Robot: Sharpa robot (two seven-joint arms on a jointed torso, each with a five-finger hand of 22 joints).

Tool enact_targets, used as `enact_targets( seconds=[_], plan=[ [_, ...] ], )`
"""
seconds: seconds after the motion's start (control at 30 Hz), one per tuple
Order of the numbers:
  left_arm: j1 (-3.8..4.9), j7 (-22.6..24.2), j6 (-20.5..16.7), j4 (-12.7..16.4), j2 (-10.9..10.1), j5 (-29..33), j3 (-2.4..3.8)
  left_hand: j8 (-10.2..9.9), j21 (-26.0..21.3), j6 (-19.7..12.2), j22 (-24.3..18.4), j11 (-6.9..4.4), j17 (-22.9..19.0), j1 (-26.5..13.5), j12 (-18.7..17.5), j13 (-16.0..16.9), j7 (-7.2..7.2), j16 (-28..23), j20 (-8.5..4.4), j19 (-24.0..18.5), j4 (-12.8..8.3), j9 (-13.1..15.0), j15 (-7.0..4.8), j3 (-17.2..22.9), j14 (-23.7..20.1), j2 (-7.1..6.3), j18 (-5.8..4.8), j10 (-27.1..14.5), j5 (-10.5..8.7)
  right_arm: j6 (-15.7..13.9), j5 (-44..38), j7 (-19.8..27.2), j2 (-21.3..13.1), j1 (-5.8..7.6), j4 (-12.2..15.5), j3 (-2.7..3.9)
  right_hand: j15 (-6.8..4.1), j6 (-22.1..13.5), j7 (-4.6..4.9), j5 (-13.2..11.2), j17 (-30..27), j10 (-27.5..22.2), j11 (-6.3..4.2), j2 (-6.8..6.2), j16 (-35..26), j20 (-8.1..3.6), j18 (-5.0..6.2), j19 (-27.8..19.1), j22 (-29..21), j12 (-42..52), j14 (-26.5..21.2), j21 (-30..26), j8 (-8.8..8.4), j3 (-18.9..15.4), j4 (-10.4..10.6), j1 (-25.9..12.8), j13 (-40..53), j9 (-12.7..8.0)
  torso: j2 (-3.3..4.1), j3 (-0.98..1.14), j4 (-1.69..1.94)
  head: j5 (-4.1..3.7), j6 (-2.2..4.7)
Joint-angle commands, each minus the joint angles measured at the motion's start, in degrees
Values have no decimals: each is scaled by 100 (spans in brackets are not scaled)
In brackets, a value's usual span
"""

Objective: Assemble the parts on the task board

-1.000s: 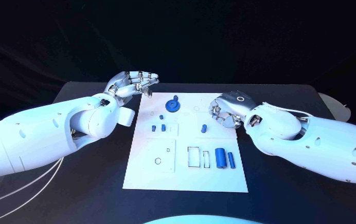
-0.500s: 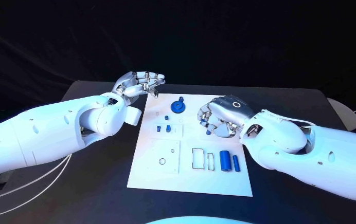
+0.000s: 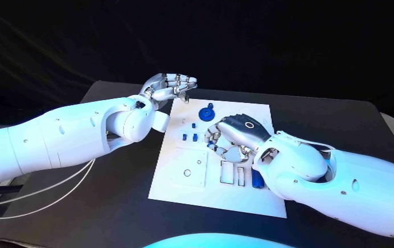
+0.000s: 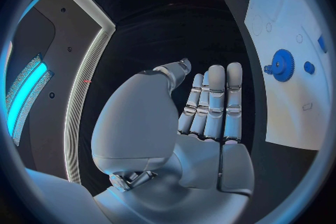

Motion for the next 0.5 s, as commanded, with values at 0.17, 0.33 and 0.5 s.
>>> enact_targets(
  seconds=[0.17, 0.33, 0.5],
  plan=[
    [6, 17, 15, -9, 56, 4, 4, -4, -30, -11, -9, -2, -7, 44, 25, -8, 44, -36, -17, 23, 5, -5, 21, 40, -34, -20, 81, -33, 35, -14, 46, 175, 223, -187, -196, -28, -40, 30, -12, 33, -12, 20, -54, 29, 18, -36, -92, 236, 1095, -23, 270, 21, 11, -7, -41, -50, 10, 7, 5, 0, -2, 128, -63],
    [8, 9, 18, -14, 85, 4, 4, -2, -32, -9, -9, -1, -8, 41, 26, -8, 44, -37, -16, 22, 7, -5, 22, 40, -36, -19, 81, -35, 35, -27, 27, 214, 396, -306, -377, -47, -39, 25, -11, 36, -9, 19, -53, 25, 21, -36, -91, 235, 1095, -26, 271, 20, 11, -9, -41, -58, 11, 9, 13, 5, 9, 177, -112],
    [9, 1, 27, -17, 108, 4, 4, -2, -32, -9, -9, -1, -8, 41, 26, -8, 44, -37, -16, 22, 7, -5, 22, 40, -36, -19, 81, -35, 35, -17, -31, 232, 496, -391, -512, -56, -38, 23, -10, 36, -9, 19, -52, 23, 23, -36, -92, 237, 1098, -29, 271, 23, 11, -11, -41, -64, 12, 11, 6, 4, 11, 222, -147]
  ],
)
